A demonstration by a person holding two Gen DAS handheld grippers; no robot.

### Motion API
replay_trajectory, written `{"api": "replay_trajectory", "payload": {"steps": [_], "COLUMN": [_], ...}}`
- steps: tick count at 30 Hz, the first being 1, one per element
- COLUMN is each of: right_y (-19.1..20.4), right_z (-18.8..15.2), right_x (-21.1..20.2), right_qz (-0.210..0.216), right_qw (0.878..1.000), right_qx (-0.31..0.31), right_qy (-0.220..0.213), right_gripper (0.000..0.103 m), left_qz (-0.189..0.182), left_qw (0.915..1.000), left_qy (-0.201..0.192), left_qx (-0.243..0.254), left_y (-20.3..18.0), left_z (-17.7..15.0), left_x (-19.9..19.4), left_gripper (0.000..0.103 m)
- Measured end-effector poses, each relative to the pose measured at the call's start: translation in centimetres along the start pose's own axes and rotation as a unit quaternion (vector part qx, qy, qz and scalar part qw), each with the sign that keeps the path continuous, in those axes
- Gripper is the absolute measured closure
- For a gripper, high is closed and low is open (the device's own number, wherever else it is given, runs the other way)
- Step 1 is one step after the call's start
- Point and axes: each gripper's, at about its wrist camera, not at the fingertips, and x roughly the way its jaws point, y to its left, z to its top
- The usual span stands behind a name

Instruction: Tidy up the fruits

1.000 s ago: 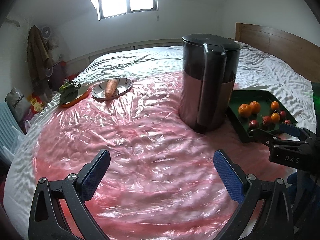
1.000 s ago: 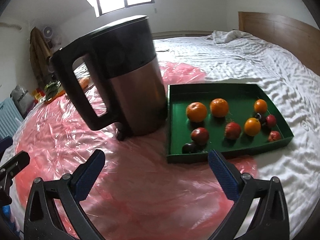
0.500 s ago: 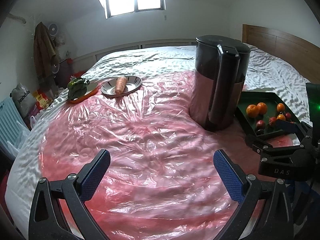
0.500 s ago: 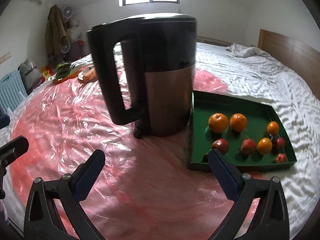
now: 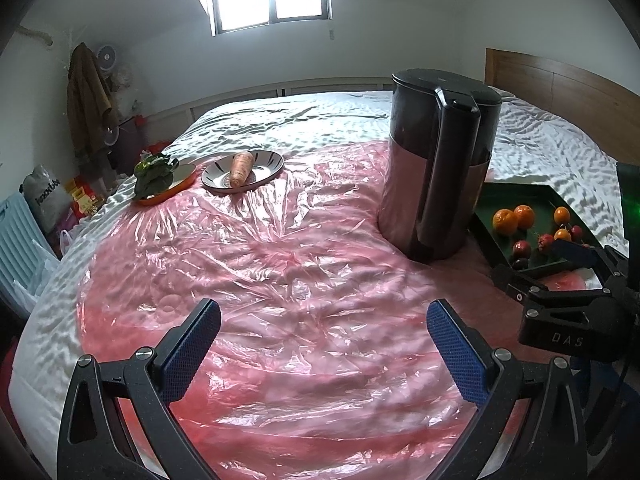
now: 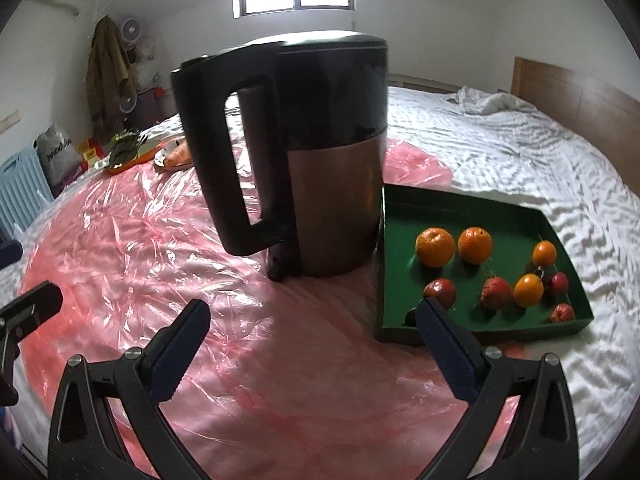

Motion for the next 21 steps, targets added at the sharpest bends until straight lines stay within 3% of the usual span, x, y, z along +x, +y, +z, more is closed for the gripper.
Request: {"api": "replay_trajectory", "payload": {"steps": [8, 21], "right_y": [-0.4, 1.1], "right_z": [-0.3, -0.2], "right_x": [0.2, 0.7], "right_qz": [-0.001, 0.005], "right_qw": [1.000, 1.000], "right_qx": [0.012, -0.017], "right_qy": [0.002, 0.007], "right_gripper": [0.000, 0.000], "left_qz": [0.004, 0.009], "left_qw": [1.0000, 0.9999], "left_qy": [0.000, 0.000], "left_qx": [-0.004, -0.010], "left_y": [0.3, 1.0], "left_z": [-0.1, -0.3], "left_x": [0.1, 0.1], "left_gripper": [0.002, 0.002]}}
